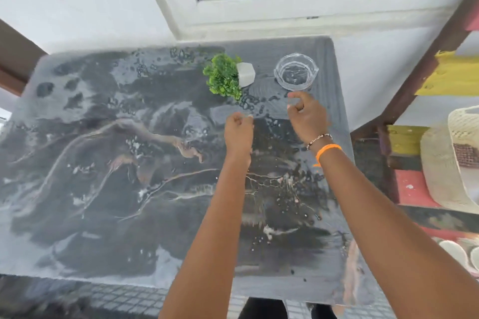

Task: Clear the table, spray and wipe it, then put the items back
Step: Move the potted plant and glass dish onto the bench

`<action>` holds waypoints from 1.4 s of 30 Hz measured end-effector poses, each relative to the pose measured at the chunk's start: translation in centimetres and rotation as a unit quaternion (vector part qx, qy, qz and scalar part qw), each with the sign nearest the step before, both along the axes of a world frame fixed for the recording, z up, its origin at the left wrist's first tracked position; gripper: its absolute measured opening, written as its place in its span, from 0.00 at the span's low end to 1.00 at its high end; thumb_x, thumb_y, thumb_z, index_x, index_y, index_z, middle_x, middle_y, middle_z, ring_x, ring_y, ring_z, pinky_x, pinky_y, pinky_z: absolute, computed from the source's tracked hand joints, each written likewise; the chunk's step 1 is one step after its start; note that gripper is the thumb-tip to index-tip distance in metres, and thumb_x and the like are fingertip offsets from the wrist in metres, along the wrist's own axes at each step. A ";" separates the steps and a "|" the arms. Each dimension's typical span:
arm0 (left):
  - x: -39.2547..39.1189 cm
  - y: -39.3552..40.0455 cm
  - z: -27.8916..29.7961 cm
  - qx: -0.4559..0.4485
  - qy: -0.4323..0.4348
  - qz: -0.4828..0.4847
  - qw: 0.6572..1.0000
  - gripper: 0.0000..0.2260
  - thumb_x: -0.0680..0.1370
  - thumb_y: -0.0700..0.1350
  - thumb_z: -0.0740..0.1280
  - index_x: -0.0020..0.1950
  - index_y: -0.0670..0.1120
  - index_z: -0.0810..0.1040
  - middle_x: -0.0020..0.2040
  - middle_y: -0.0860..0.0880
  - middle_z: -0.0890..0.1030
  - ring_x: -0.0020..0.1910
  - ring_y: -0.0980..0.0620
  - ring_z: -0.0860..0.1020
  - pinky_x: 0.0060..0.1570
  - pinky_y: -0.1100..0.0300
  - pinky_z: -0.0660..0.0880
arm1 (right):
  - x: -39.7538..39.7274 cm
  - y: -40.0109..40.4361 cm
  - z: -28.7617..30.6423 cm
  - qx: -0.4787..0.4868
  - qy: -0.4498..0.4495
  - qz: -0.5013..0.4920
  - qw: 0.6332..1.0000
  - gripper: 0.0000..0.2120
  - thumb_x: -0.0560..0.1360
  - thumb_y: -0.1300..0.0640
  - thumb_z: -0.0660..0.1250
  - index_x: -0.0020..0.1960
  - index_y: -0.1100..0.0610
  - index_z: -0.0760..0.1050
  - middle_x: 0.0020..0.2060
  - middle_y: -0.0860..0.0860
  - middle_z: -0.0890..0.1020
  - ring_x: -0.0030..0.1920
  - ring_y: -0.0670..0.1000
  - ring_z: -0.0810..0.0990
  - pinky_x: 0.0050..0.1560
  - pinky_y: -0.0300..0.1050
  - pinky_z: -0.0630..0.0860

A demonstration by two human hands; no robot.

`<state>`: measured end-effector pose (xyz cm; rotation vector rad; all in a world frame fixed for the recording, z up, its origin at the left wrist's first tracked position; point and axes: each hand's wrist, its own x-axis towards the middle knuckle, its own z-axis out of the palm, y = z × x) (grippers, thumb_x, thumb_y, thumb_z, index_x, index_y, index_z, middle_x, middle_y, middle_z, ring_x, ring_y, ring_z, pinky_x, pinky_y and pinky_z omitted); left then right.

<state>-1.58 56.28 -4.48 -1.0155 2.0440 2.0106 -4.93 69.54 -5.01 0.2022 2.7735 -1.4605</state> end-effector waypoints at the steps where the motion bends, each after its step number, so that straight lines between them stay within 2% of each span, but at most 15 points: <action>1: -1.3 -0.6 0.0 0.014 -0.011 -0.005 1.000 0.17 0.80 0.43 0.59 0.69 0.43 0.64 0.53 0.45 0.75 0.50 0.50 0.75 0.57 0.56 0.72 | -1.1 -0.5 -0.2 0.012 -0.012 0.002 1.000 0.17 0.75 0.63 0.60 0.63 0.59 0.72 0.29 0.53 0.75 0.37 0.57 0.75 0.43 0.48 0.73; 6: -7.0 -2.8 0.1 0.145 -0.051 0.066 0.986 0.18 0.80 0.44 0.62 0.68 0.41 0.65 0.38 0.49 0.72 0.32 0.55 0.72 0.29 0.65 0.72 | -5.5 -1.5 -1.1 0.097 -0.073 -0.030 0.992 0.18 0.77 0.57 0.58 0.66 0.58 0.68 0.46 0.62 0.82 0.49 0.61 0.78 0.44 0.45 0.69; 9: -8.7 -3.7 0.1 0.280 -0.034 0.147 0.948 0.16 0.77 0.45 0.66 0.62 0.42 0.69 0.34 0.48 0.69 0.28 0.56 0.66 0.20 0.68 0.66 | -6.1 -1.6 -1.4 0.125 -0.076 -0.053 0.988 0.13 0.78 0.56 0.57 0.58 0.61 0.72 0.46 0.62 0.81 0.45 0.61 0.78 0.41 0.44 0.68; 11: -9.4 -4.2 0.1 0.315 -0.024 0.176 0.932 0.08 0.76 0.45 0.68 0.50 0.43 0.73 0.33 0.48 0.67 0.27 0.56 0.64 0.20 0.69 0.64 | -6.1 -1.6 -1.5 0.144 -0.077 -0.087 0.983 0.11 0.78 0.56 0.57 0.52 0.62 0.73 0.44 0.61 0.81 0.42 0.59 0.76 0.39 0.44 0.65; 14: -10.3 -4.9 -0.1 0.275 -0.041 0.184 0.943 0.10 0.75 0.44 0.69 0.39 0.42 0.71 0.31 0.49 0.67 0.26 0.56 0.63 0.20 0.68 0.63 | -6.3 -1.1 -1.7 0.175 -0.103 -0.156 0.967 0.10 0.76 0.57 0.59 0.53 0.62 0.74 0.43 0.58 0.81 0.46 0.60 0.78 0.38 0.46 0.66; 18: -10.8 -5.5 -0.8 0.170 -0.063 0.159 0.970 0.14 0.74 0.42 0.70 0.35 0.44 0.67 0.30 0.49 0.68 0.26 0.55 0.62 0.22 0.66 0.64 | -6.7 -0.9 -1.8 0.120 -0.127 -0.235 0.956 0.29 0.73 0.56 0.65 0.69 0.66 0.58 0.45 0.57 0.81 0.50 0.60 0.80 0.44 0.50 0.73; 21: -10.8 -5.2 -1.5 0.103 -0.049 0.127 0.985 0.15 0.75 0.42 0.69 0.33 0.46 0.66 0.30 0.49 0.67 0.27 0.54 0.62 0.27 0.62 0.64 | -7.2 -0.8 -1.9 0.082 -0.168 -0.265 0.946 0.36 0.73 0.56 0.66 0.73 0.66 0.52 0.48 0.55 0.80 0.51 0.56 0.79 0.44 0.46 0.70; 23: -10.9 -4.8 -1.4 0.066 -0.040 0.120 0.990 0.13 0.75 0.43 0.70 0.34 0.45 0.68 0.33 0.49 0.72 0.31 0.53 0.68 0.33 0.60 0.70 | -7.6 -0.6 -2.1 0.027 -0.191 -0.282 0.940 0.28 0.71 0.56 0.66 0.68 0.65 0.63 0.43 0.55 0.84 0.46 0.56 0.81 0.42 0.44 0.73; 25: -11.1 -4.5 -1.2 0.046 -0.027 0.116 0.992 0.11 0.72 0.46 0.73 0.47 0.42 0.75 0.47 0.45 0.79 0.43 0.49 0.76 0.48 0.55 0.77 | -7.7 -0.3 -2.1 -0.034 -0.200 -0.282 0.938 0.10 0.70 0.56 0.65 0.45 0.63 0.74 0.21 0.50 0.80 0.30 0.50 0.79 0.31 0.40 0.71; 27: -11.3 -4.3 -0.8 0.020 -0.039 0.102 0.994 0.24 0.68 0.48 0.76 0.59 0.40 0.74 0.56 0.43 0.78 0.54 0.45 0.78 0.56 0.51 0.77 | -7.4 -0.2 -2.0 -0.074 -0.211 -0.274 0.935 0.12 0.70 0.58 0.64 0.29 0.58 0.67 0.11 0.47 0.72 0.21 0.46 0.73 0.24 0.36 0.66; 30: -11.5 -3.9 -1.1 -0.046 -0.040 0.075 0.995 0.21 0.68 0.46 0.76 0.57 0.39 0.77 0.54 0.42 0.81 0.53 0.44 0.80 0.55 0.49 0.78 | -7.1 0.0 -2.0 -0.133 -0.207 -0.285 0.926 0.12 0.70 0.60 0.63 0.30 0.59 0.65 0.12 0.49 0.73 0.21 0.49 0.76 0.26 0.39 0.71; 34: -10.6 -3.1 -1.6 -0.064 -0.006 0.081 0.995 0.09 0.72 0.43 0.73 0.47 0.40 0.79 0.44 0.45 0.81 0.36 0.53 0.76 0.43 0.59 0.76 | -6.1 0.5 -2.1 -0.195 -0.192 -0.283 0.919 0.06 0.70 0.60 0.64 0.36 0.59 0.69 0.21 0.54 0.76 0.21 0.48 0.79 0.29 0.40 0.71; 37: -9.5 -2.3 -1.6 -0.044 0.021 0.086 0.995 0.07 0.73 0.40 0.71 0.47 0.39 0.77 0.35 0.49 0.75 0.35 0.53 0.71 0.40 0.59 0.72 | -5.3 1.3 -2.1 -0.203 -0.186 -0.276 0.921 0.12 0.71 0.57 0.66 0.32 0.57 0.67 0.23 0.55 0.78 0.21 0.46 0.79 0.32 0.39 0.71; 39: -8.5 -1.7 -1.4 -0.002 0.046 0.083 0.996 0.06 0.75 0.38 0.69 0.50 0.39 0.76 0.34 0.51 0.74 0.36 0.52 0.73 0.42 0.57 0.75 | -4.6 1.9 -2.0 -0.210 -0.173 -0.281 0.920 0.15 0.71 0.54 0.68 0.30 0.57 0.67 0.25 0.57 0.78 0.26 0.50 0.82 0.40 0.45 0.78; 42: -6.4 -0.2 -1.0 0.022 0.059 0.045 0.997 0.06 0.76 0.36 0.67 0.41 0.42 0.72 0.37 0.51 0.73 0.35 0.54 0.73 0.37 0.61 0.79 | -2.8 3.4 -1.5 -0.231 -0.146 -0.305 0.912 0.18 0.69 0.54 0.69 0.25 0.61 0.69 0.26 0.59 0.79 0.34 0.58 0.83 0.50 0.53 0.80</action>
